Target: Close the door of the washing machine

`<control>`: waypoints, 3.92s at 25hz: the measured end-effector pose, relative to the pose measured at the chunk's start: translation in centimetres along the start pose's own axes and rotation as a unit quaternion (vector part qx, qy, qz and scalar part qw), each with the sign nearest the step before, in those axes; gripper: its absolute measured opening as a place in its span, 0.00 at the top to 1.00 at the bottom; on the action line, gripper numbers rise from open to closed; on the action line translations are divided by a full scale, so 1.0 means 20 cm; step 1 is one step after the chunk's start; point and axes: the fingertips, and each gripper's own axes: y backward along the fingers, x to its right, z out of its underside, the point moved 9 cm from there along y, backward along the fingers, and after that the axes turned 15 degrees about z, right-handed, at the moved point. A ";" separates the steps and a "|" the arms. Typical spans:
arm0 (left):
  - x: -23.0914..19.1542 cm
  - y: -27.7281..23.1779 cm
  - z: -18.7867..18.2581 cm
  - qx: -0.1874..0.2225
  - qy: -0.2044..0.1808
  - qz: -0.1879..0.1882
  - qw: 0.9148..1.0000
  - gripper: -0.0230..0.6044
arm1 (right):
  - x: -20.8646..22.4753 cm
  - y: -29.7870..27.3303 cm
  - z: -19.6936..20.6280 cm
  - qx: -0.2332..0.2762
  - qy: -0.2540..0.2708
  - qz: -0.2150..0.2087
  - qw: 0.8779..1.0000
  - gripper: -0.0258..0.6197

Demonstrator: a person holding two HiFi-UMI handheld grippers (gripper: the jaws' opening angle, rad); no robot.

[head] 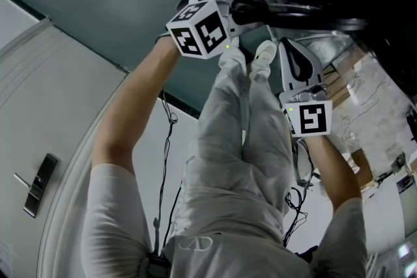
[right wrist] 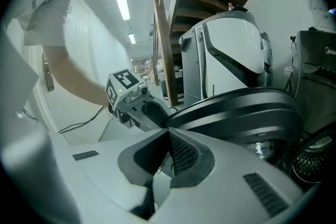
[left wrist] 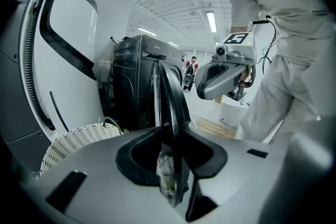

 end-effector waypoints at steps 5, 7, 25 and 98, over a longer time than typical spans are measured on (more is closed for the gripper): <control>0.01 0.01 0.00 0.004 0.011 -0.017 1.000 0.82 | -0.01 0.02 0.00 0.001 -0.002 0.008 1.000 0.94; 0.02 0.01 0.00 0.008 0.018 -0.024 1.000 0.82 | -0.01 0.03 0.01 0.001 0.000 0.011 1.000 0.94; 0.37 -0.21 -0.05 0.030 0.092 -0.108 0.989 0.83 | 0.08 0.29 0.26 -0.039 -0.018 0.065 0.997 0.94; 1.02 -1.94 -0.88 -0.004 0.434 -0.154 0.888 0.68 | 0.64 1.38 1.49 -0.101 -0.027 0.267 0.958 0.81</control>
